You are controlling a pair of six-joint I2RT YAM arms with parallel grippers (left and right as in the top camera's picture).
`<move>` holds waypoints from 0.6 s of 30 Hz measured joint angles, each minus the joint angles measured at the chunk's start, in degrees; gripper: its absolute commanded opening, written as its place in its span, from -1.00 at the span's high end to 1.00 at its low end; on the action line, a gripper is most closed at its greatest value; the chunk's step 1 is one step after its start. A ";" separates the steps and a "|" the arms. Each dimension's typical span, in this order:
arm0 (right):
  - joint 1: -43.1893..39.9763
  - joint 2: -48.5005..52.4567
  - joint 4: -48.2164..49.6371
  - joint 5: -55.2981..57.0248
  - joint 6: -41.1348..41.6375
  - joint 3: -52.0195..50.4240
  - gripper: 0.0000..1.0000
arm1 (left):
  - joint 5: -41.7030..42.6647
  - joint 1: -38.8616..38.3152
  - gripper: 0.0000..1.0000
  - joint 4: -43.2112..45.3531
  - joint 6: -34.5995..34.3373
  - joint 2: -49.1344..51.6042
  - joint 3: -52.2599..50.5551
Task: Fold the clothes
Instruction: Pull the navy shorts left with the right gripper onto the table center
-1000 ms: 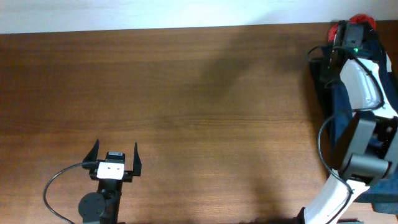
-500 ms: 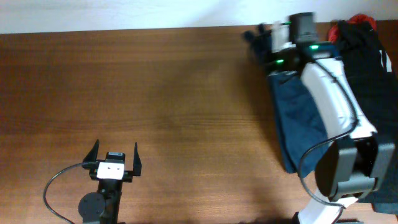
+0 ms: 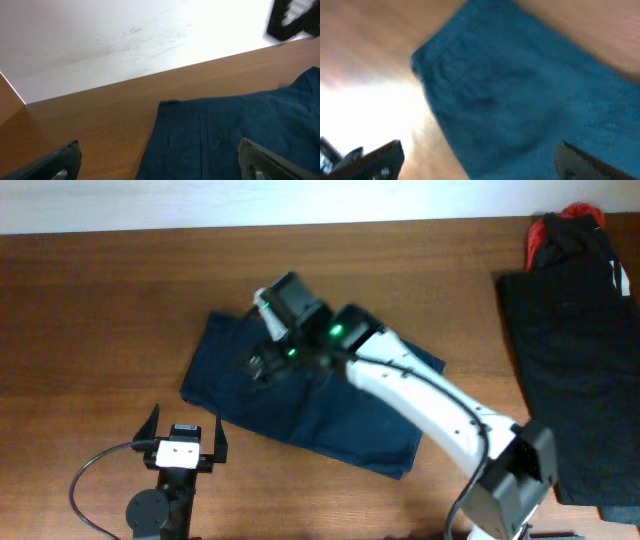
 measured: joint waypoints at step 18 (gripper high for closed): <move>-40.59 -5.62 -4.96 1.53 1.38 -31.61 -0.79 | 0.00 0.00 -0.98 0.02 0.00 0.02 0.00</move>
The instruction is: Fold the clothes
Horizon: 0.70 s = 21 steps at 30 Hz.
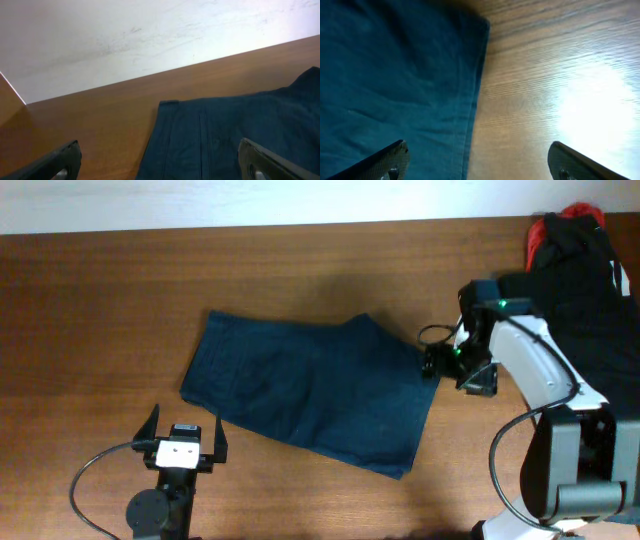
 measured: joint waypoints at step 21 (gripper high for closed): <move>4.17 0.02 17.03 -6.27 1.70 -13.20 -0.04 | 0.00 0.00 -0.98 -0.02 0.00 -0.02 0.00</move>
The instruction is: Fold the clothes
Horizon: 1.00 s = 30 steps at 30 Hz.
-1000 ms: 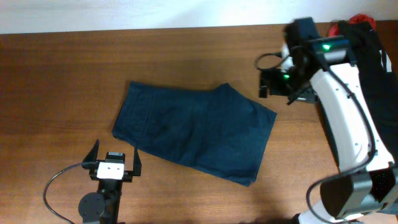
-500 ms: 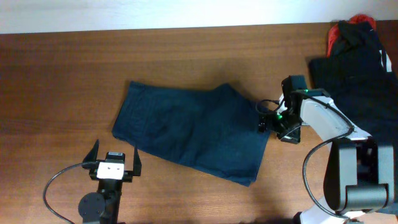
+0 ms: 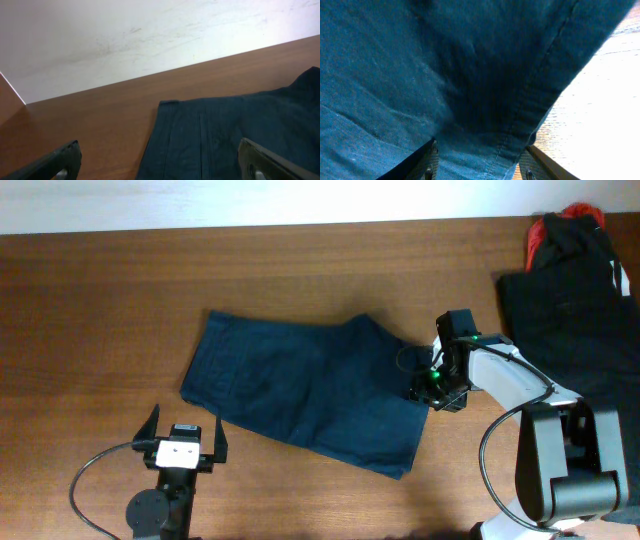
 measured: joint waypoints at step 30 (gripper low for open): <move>-5.53 0.09 -22.49 12.11 -7.91 39.76 -0.97 | 0.00 0.00 -0.98 -0.02 0.00 0.00 0.00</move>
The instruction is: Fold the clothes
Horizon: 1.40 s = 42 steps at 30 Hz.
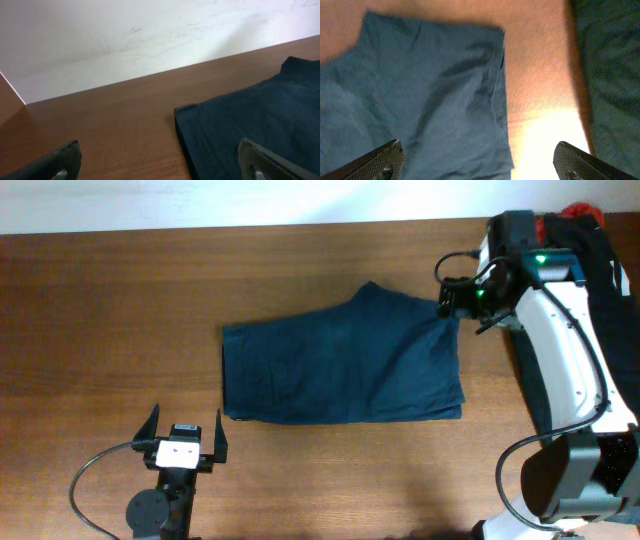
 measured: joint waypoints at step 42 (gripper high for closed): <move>-13.99 0.02 -4.72 0.00 0.00 1.25 -0.97 | 1.22 -8.04 -0.99 -56.19 -20.72 94.05 77.72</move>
